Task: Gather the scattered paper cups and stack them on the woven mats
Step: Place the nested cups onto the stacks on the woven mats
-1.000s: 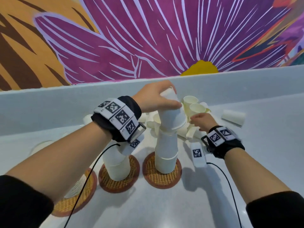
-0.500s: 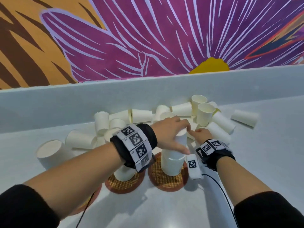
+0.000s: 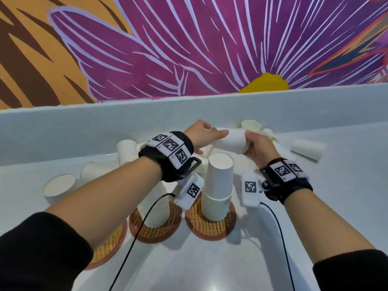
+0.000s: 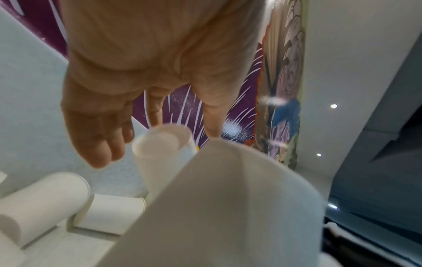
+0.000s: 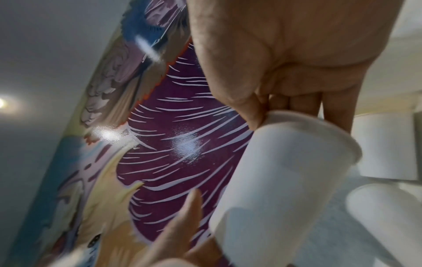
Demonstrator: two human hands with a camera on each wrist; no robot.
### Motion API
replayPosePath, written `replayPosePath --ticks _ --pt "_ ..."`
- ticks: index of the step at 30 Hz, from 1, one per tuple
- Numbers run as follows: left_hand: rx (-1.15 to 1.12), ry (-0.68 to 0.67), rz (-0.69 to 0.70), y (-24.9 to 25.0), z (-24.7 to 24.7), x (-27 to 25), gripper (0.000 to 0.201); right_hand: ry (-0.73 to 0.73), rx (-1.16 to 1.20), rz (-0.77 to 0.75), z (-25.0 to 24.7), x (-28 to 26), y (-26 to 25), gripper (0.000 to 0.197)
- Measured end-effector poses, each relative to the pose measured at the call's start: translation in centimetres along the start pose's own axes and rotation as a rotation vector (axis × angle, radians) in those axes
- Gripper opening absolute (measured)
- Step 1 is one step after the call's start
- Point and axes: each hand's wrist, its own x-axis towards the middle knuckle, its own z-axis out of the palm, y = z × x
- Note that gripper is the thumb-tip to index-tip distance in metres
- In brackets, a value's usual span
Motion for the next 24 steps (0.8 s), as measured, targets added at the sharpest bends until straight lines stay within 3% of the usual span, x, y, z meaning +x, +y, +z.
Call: replayPosePath --ticks 3,6,9,11,13,16,19,24 --pt "0.005 -0.023 0.033 0.0 0.5 0.2 0.056 -0.154 -0.019 -0.031 0.8 -0.8 -1.1 0.019" --pt "-0.087 0.013 0.041 -0.4 0.7 0.3 0.047 -0.139 -0.149 -0.068 0.4 -0.5 -0.9 0.025" --pt "-0.173 0.044 -0.002 -0.7 0.0 0.4 0.046 0.142 -0.608 -0.157 -1.5 0.7 0.4 0.024" --pt "-0.218 0.022 -0.025 -0.8 -0.5 0.4 0.048 0.365 -0.852 -0.074 -3.5 1.6 1.6 0.044" --pt "-0.246 0.012 -0.026 -1.0 -1.0 0.3 0.051 0.429 -1.01 0.025 -5.1 2.0 2.7 0.055" --pt "-0.268 0.003 -0.034 -1.2 -1.2 0.4 0.052 0.283 -1.238 0.109 -6.5 2.4 4.6 0.064" --pt "-0.272 -0.016 -0.039 -1.2 -1.0 0.3 0.054 0.157 -1.312 0.105 -6.8 2.3 6.0 0.059" --pt "-0.272 -0.023 -0.018 -1.1 -0.9 0.4 0.056 0.177 -1.142 0.103 -6.7 1.8 6.7 0.069"
